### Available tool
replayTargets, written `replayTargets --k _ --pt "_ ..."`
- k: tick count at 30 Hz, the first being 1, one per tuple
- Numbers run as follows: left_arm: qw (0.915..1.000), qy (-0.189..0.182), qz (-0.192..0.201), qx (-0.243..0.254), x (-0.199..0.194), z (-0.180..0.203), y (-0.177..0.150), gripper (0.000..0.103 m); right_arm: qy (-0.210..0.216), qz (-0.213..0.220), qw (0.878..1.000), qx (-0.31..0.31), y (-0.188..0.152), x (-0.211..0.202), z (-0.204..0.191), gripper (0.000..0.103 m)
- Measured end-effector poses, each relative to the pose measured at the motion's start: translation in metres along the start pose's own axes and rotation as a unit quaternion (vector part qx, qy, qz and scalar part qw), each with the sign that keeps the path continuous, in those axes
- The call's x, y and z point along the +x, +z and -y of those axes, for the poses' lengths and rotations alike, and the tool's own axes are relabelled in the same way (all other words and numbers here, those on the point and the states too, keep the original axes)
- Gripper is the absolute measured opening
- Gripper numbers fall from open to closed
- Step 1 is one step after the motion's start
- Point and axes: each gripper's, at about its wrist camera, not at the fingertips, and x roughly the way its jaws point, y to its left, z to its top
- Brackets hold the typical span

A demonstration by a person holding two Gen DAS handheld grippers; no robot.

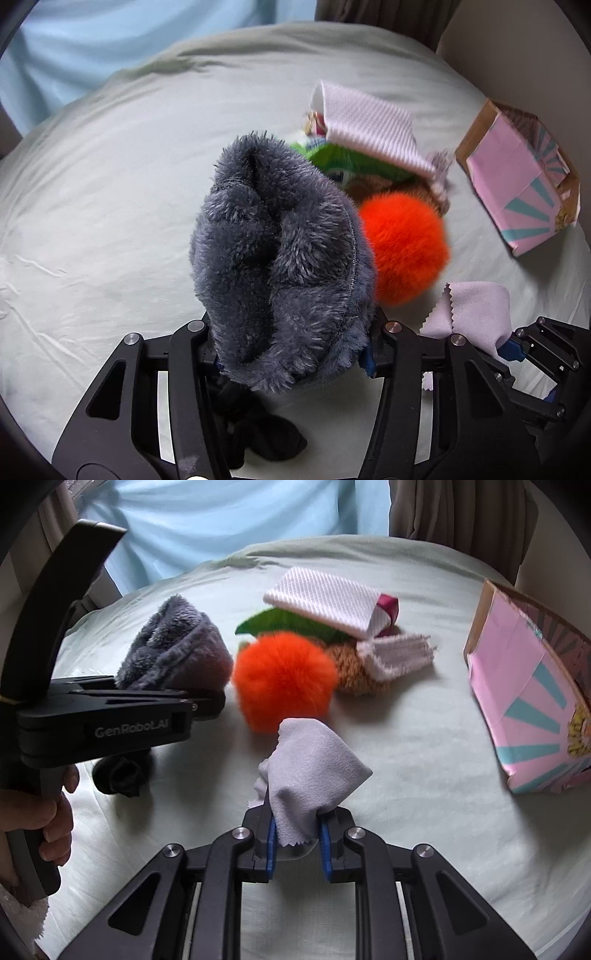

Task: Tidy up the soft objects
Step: 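Carry the grey sock and grey cloth over the open box with both grippers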

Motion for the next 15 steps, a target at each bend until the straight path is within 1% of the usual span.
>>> replayTargets --k 4,7,11,15 --pt "0.9999 0.004 0.010 -0.008 -0.028 0.001 0.010 0.048 -0.002 0.009 1.000 -0.005 0.002 -0.025 -0.001 0.017" --pt "0.9997 0.005 0.017 -0.015 -0.055 0.004 0.021 0.048 -0.003 0.017 1.000 -0.005 0.018 -0.049 -0.004 0.017" --pt "0.9993 0.012 0.033 -0.016 -0.100 0.018 0.039 0.048 -0.006 0.037 0.999 0.002 0.042 -0.086 -0.001 0.017" --pt "0.9986 0.016 0.046 -0.020 -0.137 0.035 0.057 0.048 -0.010 0.060 0.998 0.017 0.065 -0.128 0.011 0.017"
